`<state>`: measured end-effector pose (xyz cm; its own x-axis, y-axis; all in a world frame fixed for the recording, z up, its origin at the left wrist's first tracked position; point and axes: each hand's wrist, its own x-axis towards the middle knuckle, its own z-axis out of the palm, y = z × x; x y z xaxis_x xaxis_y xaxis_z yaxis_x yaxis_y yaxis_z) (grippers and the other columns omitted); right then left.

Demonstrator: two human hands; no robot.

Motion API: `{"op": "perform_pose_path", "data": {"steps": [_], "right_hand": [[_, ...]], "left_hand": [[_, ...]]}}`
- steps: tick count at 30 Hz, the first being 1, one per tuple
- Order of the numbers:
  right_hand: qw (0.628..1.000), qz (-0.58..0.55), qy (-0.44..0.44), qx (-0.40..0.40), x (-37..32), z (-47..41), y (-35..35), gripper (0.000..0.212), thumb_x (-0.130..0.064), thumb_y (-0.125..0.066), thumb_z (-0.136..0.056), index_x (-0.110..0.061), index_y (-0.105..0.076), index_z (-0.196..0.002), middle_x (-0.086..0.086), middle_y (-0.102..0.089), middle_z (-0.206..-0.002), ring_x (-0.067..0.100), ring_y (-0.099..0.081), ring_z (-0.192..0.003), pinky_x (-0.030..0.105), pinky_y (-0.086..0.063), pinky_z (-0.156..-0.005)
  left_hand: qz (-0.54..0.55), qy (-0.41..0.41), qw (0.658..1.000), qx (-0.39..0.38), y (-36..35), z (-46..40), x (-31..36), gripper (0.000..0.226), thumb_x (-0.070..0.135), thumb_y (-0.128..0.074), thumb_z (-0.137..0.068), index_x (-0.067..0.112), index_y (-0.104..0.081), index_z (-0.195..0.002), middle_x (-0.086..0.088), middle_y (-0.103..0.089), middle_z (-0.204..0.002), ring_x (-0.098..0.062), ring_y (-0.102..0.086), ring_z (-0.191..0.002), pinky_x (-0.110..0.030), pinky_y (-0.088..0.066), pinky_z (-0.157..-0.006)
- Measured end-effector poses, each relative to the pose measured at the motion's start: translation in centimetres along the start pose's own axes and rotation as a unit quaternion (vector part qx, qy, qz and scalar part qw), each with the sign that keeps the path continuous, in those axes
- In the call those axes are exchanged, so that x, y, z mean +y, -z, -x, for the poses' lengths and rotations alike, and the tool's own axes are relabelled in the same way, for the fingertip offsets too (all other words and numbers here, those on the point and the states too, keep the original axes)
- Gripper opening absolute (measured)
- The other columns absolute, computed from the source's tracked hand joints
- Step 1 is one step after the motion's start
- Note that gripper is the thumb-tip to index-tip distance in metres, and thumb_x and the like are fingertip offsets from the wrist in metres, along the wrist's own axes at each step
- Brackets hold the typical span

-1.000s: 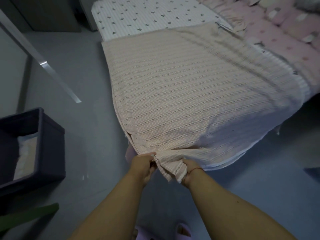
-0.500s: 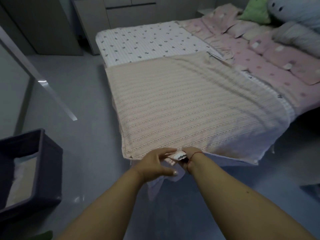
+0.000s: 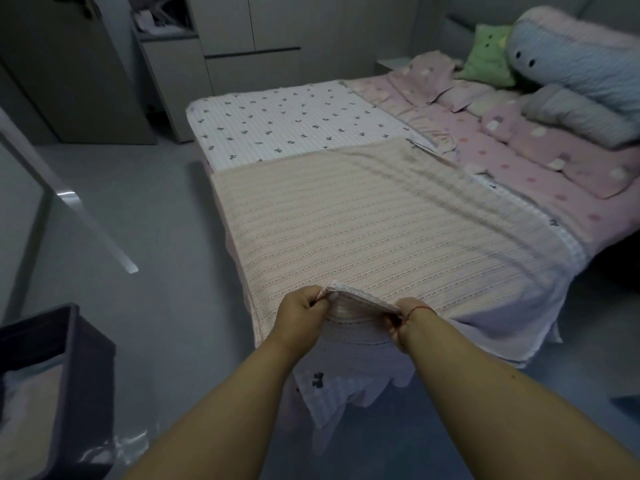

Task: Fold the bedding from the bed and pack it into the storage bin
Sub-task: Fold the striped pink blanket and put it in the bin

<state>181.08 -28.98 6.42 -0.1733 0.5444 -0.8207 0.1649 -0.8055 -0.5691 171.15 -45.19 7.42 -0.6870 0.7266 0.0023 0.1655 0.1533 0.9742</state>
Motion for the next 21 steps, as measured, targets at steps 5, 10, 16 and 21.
{"op": "perform_pose_path", "data": {"steps": [5,10,16,21], "right_hand": [[0.999,-0.001,0.043,0.031,-2.4,-3.4,-0.1,0.027,0.0,-0.034,-0.095,-0.009,-0.04,-0.07,0.005,-0.053,-0.032,0.012,-0.063,-0.047,0.019,-0.042,-0.027],[0.969,-0.053,0.209,0.117,-10.4,-3.9,-9.6,0.023,-0.009,-0.05,-0.087,-0.007,-0.048,-0.109,0.011,-0.05,-0.096,0.022,-0.048,-0.091,0.029,-0.041,-0.075],[0.958,0.06,0.279,0.006,-16.0,-6.0,-19.7,0.021,-0.003,-0.055,-0.085,-0.01,-0.039,-0.097,0.014,-0.048,-0.095,0.024,-0.051,-0.059,0.022,-0.048,-0.036],[0.97,0.05,0.236,0.019,-18.0,-8.1,-24.6,0.045,-0.003,-0.054,-0.087,0.002,-0.041,-0.13,0.02,-0.054,-0.112,0.021,-0.051,-0.059,0.019,-0.044,-0.031]], "left_hand": [[0.062,0.033,0.998,-0.007,2.8,-3.7,-0.4,0.039,0.018,-0.057,-0.095,-0.008,-0.051,-0.068,-0.005,-0.042,-0.069,-0.015,-0.038,-0.066,-0.029,-0.033,-0.063],[0.076,0.032,0.992,0.097,6.8,-10.4,0.7,0.041,0.023,-0.057,-0.095,0.006,-0.04,-0.063,-0.004,-0.033,-0.062,-0.014,-0.031,-0.059,-0.026,-0.028,-0.056],[0.084,0.042,0.975,0.204,13.2,-18.5,0.3,0.034,0.023,-0.056,-0.096,0.011,-0.042,-0.067,-0.005,-0.031,-0.065,-0.014,-0.029,-0.062,-0.027,-0.027,-0.06],[0.099,0.057,0.974,0.194,16.3,-23.3,-1.1,0.027,0.024,-0.059,-0.094,0.011,-0.051,-0.071,-0.003,-0.038,-0.067,-0.015,-0.035,-0.066,-0.028,-0.032,-0.064]]}}
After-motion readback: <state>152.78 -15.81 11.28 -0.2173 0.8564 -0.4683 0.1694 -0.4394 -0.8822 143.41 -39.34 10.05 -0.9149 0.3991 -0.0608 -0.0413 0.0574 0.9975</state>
